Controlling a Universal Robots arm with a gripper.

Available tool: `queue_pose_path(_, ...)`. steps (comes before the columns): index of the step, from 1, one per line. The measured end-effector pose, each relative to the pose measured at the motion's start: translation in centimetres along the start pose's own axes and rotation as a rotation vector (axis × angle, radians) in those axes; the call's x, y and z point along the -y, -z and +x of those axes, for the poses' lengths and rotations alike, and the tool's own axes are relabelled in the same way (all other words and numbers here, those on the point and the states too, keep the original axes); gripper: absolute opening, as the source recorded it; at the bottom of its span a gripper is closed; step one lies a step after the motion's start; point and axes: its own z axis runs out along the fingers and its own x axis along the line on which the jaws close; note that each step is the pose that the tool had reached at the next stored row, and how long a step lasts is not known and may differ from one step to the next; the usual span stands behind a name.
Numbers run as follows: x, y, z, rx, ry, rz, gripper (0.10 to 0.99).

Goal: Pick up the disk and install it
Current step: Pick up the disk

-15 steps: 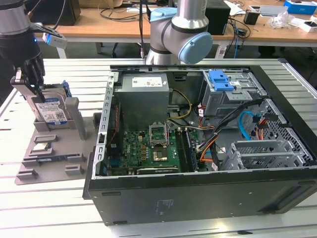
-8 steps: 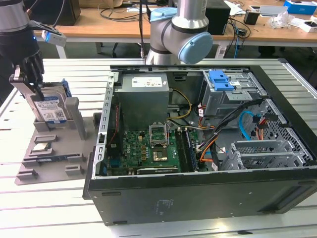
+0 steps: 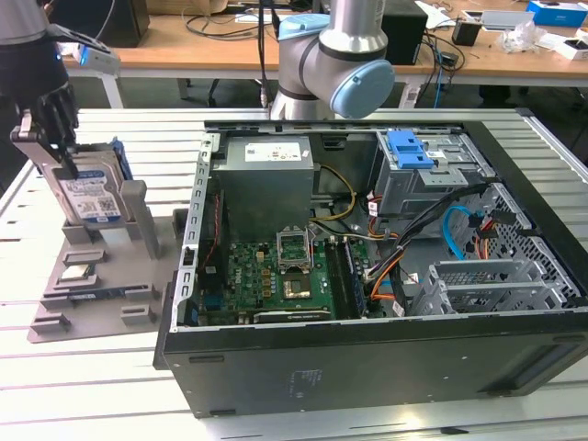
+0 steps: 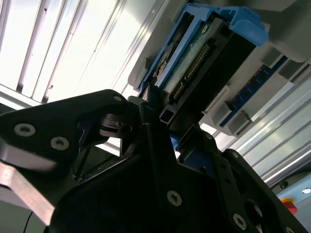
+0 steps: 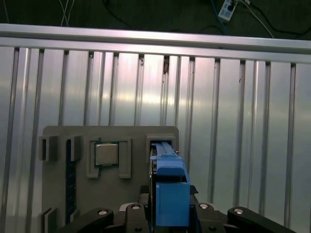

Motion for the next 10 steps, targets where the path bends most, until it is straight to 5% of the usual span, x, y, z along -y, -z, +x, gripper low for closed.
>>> queue_pose_path(10,-0.08,1.90,-0.01,0.0000,0.000,0.000,0.365)
